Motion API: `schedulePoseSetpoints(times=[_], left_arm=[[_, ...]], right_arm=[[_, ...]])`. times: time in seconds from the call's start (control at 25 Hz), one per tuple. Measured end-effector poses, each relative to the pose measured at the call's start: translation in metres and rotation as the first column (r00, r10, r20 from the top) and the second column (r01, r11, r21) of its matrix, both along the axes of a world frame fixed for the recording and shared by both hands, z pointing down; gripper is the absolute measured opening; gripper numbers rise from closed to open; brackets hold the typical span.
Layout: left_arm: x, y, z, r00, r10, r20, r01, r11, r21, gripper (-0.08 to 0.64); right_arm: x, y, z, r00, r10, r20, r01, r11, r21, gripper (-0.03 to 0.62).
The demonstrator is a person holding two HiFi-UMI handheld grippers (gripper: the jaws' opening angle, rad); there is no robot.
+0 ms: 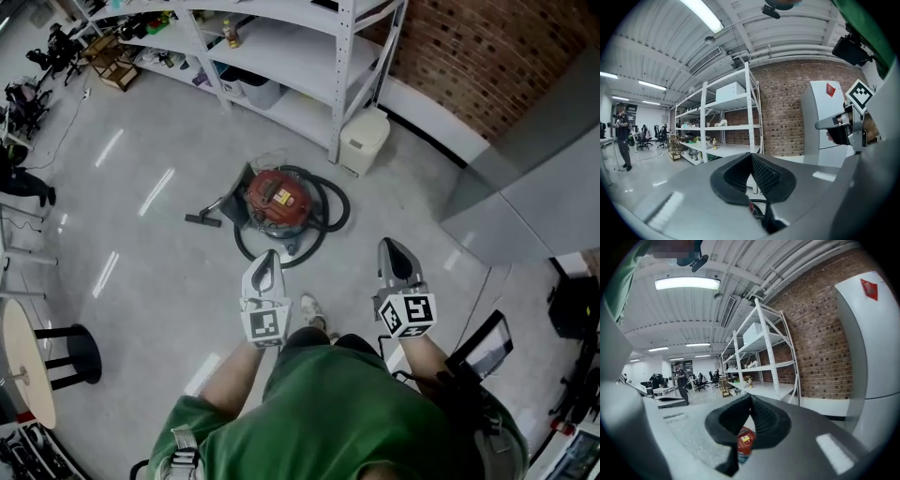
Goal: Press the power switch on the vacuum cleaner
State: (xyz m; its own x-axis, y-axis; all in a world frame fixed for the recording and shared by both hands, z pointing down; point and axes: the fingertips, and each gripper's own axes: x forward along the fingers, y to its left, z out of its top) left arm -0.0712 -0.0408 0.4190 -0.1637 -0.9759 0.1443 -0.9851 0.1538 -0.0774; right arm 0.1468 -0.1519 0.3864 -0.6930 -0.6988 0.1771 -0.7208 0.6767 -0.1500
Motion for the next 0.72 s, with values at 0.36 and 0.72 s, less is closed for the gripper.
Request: schedulePoseSetpoints(times=[0.36, 0.72], left_arm=[[-0.062, -0.01, 0.008, 0.994, -0.106, -0.02, 0.105, 0.994, -0.006, 0.006], [-0.102, -0.006, 0.01, 0.97, -0.24, -0.027, 0.24, 0.971, -0.005, 0.006]], right_arm=[[-0.089, -0.033, 0.0, 0.99, -0.137, -0.025, 0.137, 0.991, 0.007, 0.003], [-0.155, -0.054, 0.001, 0.961, -0.276, -0.029, 0.276, 0.961, 0.01, 0.003]])
